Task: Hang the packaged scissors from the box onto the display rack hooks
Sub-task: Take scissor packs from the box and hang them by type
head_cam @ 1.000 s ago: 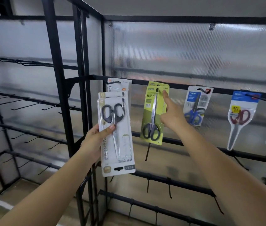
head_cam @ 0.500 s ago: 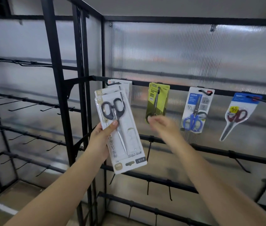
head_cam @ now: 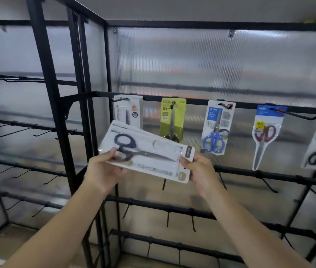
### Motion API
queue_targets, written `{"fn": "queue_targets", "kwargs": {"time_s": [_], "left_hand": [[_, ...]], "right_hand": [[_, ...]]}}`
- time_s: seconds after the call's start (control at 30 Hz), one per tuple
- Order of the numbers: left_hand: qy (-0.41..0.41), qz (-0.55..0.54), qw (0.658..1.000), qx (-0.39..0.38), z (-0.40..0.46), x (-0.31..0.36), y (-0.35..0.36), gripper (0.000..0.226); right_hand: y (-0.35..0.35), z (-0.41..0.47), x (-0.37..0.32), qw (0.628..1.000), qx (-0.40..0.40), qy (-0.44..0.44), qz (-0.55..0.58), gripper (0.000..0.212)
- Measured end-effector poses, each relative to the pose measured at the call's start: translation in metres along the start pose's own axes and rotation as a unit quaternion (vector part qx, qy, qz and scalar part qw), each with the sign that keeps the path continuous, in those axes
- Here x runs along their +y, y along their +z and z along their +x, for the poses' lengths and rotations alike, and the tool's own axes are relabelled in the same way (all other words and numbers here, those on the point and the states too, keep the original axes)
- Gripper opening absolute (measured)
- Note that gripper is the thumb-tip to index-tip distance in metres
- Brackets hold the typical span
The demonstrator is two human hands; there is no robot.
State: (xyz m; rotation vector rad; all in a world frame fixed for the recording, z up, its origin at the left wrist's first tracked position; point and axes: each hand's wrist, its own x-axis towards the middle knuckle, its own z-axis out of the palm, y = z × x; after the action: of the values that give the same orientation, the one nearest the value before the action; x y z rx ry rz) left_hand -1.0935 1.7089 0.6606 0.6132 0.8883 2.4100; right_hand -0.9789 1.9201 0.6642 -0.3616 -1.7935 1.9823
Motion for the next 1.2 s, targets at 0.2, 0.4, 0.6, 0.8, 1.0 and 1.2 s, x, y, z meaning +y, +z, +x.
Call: {"fn": "queue_targets", "kwargs": {"time_s": [0.2,0.4,0.6,0.8,1.0,1.2], "left_hand": [[-0.135,0.101,0.980,-0.105,0.004,-0.001,-0.008,0.057],[-0.262,0.333,0.881,-0.211,0.019,-0.029,0.027,0.088],[-0.192,0.486,0.815,-0.252,0.027,-0.090,0.070,0.031],[-0.174,0.359,0.881,-0.253,0.022,-0.144,0.092,0.035],[-0.209,0.230,0.925,-0.219,0.015,-0.190,0.124,0.040],[-0.244,0.196,0.917,-0.246,0.010,-0.226,0.154,0.037]], "right_hand": [[-0.045,0.017,-0.057,0.980,0.032,-0.089,-0.176,0.024],[-0.072,0.007,-0.109,0.922,0.014,-0.148,-0.357,0.019],[-0.080,-0.004,-0.118,0.852,0.036,-0.187,-0.487,0.023],[-0.109,-0.034,-0.096,0.802,0.264,-0.266,-0.465,0.046],[-0.133,-0.093,-0.034,0.954,0.167,-0.131,-0.212,0.091],[-0.185,-0.108,-0.019,0.943,0.231,-0.092,-0.222,0.094]]}}
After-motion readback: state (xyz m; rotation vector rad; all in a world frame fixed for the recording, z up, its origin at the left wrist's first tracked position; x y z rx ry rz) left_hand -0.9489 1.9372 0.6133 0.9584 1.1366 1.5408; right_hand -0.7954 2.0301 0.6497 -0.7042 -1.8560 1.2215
